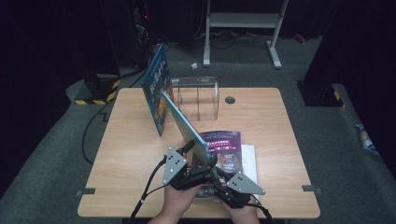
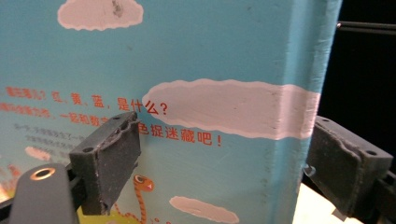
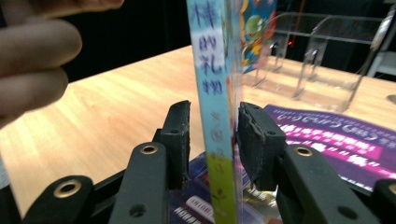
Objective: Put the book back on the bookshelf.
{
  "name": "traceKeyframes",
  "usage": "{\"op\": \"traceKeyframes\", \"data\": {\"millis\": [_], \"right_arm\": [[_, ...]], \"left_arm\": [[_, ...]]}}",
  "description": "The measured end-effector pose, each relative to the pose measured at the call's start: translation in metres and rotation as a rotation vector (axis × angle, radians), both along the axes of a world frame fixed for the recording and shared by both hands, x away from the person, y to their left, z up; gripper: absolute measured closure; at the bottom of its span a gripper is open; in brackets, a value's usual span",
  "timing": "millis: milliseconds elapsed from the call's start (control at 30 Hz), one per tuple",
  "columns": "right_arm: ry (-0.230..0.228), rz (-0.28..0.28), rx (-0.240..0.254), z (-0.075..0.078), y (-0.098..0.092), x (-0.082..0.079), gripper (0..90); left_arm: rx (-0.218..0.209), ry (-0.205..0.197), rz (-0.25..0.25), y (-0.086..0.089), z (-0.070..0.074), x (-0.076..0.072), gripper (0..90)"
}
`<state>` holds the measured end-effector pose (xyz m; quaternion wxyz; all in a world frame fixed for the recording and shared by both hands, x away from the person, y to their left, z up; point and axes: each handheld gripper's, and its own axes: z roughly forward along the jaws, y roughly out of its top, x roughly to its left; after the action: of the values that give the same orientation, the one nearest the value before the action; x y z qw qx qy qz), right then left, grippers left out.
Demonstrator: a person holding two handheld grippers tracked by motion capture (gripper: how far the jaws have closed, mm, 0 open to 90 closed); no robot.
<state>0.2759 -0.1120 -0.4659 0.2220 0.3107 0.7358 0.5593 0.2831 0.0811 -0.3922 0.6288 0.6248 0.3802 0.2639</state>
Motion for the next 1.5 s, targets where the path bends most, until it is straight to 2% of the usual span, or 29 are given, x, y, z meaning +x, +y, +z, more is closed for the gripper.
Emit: {"op": "traceKeyframes", "data": {"millis": [133, 333, 567, 767, 833, 933, 1167, 1233, 1267, 1333, 1367, 1433, 1467, 1500], "right_arm": [[-0.002, 0.018, -0.029, -0.005, 0.005, -0.003, 64.4], [0.028, 0.046, -0.032, -0.007, 0.011, -0.001, 64.0], [0.036, 0.074, -0.051, -0.008, 0.021, -0.001, 61.3], [0.041, 0.094, -0.081, -0.009, 0.032, -0.003, 58.7], [0.039, 0.105, -0.09, -0.01, 0.035, -0.004, 57.7], [0.05, 0.124, -0.09, -0.011, 0.035, -0.005, 56.8], [0.055, 0.168, -0.011, -0.008, 0.016, -0.013, 53.5], [0.031, 0.183, 0.012, -0.006, 0.005, -0.017, 53.4], [0.003, 0.188, 0.053, -0.003, -0.003, -0.019, 53.9], [-0.009, 0.198, 0.115, 0.002, -0.013, -0.021, 54.4], [-0.023, 0.183, 0.141, 0.006, -0.019, -0.02, 54.4], [-0.03, 0.103, 0.161, 0.012, -0.028, -0.016, 54.4], [-0.035, 0.051, 0.15, 0.014, -0.033, -0.013, 54.5], [-0.039, 0.024, 0.137, 0.015, -0.035, -0.011, 54.5]], "left_arm": [[0.018, -0.008, 0.014, 0.004, -0.003, -0.004, 15.0], [0.029, 0.003, 0.028, 0.01, -0.008, -0.005, 14.8], [0.063, -0.005, 0.057, 0.016, -0.012, -0.01, 14.9], [0.058, 0.012, 0.083, 0.024, -0.018, -0.011, 14.4], [0.068, 0.02, 0.089, 0.026, -0.019, -0.011, 14.9], [0.069, 0.022, 0.093, 0.028, -0.02, -0.011, 16.4], [0.082, 0.014, 0.088, 0.031, -0.02, -0.011, 16.0], [0.087, 0.013, 0.087, 0.031, -0.02, -0.011, 16.4], [0.095, 0.008, 0.089, 0.031, -0.02, -0.011, 16.7], [0.092, 0.008, 0.088, 0.031, -0.02, -0.011, 16.8], [0.092, 0.006, 0.088, 0.031, -0.02, -0.011, 16.8], [0.093, 0.005, 0.089, 0.031, -0.02, -0.012, 17.0], [0.095, 0.004, 0.089, 0.031, -0.02, -0.012, 17.3], [0.101, 0.002, 0.086, 0.032, -0.02, -0.011, 17.7]]}}
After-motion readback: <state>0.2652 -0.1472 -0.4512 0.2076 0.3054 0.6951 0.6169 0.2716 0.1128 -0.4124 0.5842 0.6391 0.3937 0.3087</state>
